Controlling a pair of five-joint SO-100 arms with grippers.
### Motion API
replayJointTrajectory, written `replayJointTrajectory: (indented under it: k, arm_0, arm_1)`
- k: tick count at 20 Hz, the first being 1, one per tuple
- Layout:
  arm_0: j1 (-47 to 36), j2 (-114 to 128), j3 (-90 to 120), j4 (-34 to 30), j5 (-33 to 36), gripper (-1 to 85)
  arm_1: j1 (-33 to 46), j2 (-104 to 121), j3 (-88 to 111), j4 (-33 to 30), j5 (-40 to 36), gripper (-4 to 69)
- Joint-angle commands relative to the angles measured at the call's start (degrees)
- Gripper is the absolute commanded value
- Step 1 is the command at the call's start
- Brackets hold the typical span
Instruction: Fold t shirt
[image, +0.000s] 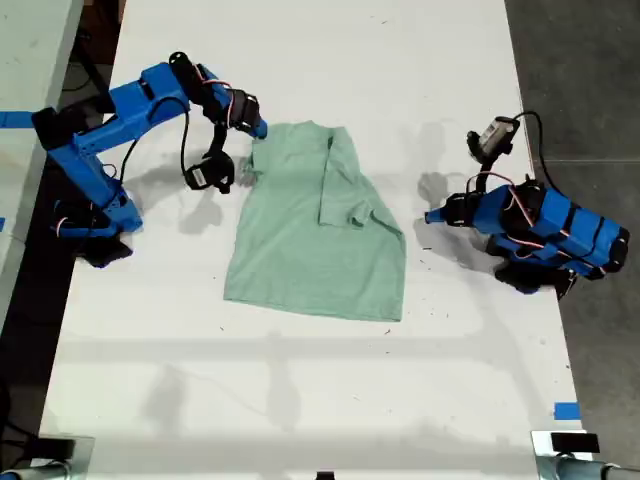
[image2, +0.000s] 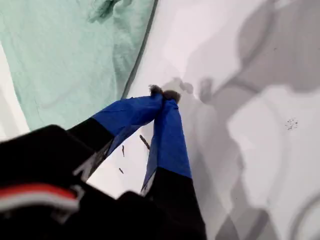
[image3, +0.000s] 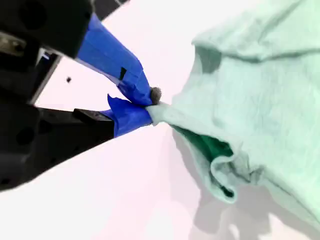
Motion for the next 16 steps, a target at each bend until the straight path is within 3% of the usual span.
replayJointTrajectory:
  k: [1,5,9,10,11,12,16]
  arm_0:
    - [7.38,-2.55,-12.3,1.58,-2.72,-0.3]
    - [15.82,-18.72,-23.47,0.26,-4.75,-0.3]
    - [18.02,-34.37,-29.27,-1.76,-5.27,-0.3]
    - [18.54,-35.95,-31.03,-1.67,-5.36,3.2]
    - [18.63,-35.6,-31.38,-1.23,-5.8,12.0]
    - [18.02,-34.01,-31.11,-0.26,-5.98,13.7]
    - [13.8,-19.42,-27.07,5.1,-6.59,11.5]
  arm_1:
    - [0.26,0.62,2.37,0.18,0.79,-0.2]
    - [0.26,0.62,2.37,0.18,0.79,-0.2]
    - [0.18,0.62,2.37,0.18,0.79,-0.2]
    - [0.18,0.62,2.37,0.18,0.7,-0.2]
    - [0.26,0.62,2.37,0.18,0.7,-0.2]
    - [0.26,0.62,2.37,0.18,0.7,-0.2]
    - [0.09,0.62,2.29,0.18,0.7,-0.2]
